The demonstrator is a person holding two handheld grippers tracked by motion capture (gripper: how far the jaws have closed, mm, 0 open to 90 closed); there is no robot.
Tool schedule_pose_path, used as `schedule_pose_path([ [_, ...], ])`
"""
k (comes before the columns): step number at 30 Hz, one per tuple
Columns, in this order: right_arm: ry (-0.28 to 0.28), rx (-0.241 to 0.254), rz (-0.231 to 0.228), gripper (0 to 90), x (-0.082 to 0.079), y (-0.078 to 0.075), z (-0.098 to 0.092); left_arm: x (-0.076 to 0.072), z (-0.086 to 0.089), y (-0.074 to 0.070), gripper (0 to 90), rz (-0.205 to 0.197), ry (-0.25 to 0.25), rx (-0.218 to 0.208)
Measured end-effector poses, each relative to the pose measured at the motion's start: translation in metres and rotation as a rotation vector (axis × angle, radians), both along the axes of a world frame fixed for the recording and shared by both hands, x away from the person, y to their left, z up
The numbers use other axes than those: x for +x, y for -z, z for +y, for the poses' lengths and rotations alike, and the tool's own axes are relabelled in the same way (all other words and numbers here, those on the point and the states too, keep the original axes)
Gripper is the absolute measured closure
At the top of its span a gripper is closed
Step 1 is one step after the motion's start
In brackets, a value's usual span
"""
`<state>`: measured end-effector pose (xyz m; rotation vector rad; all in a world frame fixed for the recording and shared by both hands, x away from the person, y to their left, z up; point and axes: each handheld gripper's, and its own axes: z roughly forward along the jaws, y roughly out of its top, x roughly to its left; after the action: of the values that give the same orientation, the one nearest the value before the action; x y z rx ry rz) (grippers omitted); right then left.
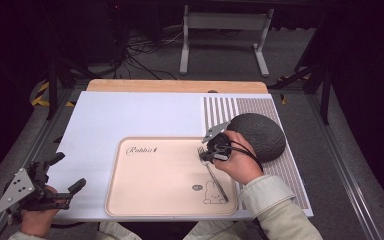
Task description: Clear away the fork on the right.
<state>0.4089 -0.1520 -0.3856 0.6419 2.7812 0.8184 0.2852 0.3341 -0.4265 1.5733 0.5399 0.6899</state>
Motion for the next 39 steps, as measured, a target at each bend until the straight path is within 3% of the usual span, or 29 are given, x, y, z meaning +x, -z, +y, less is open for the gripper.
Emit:
schedule_pose_path([
  [3,-0.089,-0.030,0.003,90.0,0.004,0.006,0.001,0.000,0.000,0.000,0.3,0.000,0.000,0.000],
  [8,-0.130,-0.049,0.023,90.0,0.008,0.018,0.002,0.000,0.000,0.000,0.3,0.001,-0.002,-0.005],
  [11,-0.130,-0.043,0.036,90.0,0.009,0.022,0.002,0.000,0.000,0.000,0.3,0.001,-0.001,-0.003],
  [23,-0.151,-0.101,0.055,90.0,0.013,0.036,0.003,0.000,-0.001,0.000,0.3,0.000,-0.001,-0.002],
  [39,-0.151,-0.126,0.066,90.0,0.015,0.041,0.003,0.000,0.000,0.000,0.3,0.000,0.001,0.001],
])
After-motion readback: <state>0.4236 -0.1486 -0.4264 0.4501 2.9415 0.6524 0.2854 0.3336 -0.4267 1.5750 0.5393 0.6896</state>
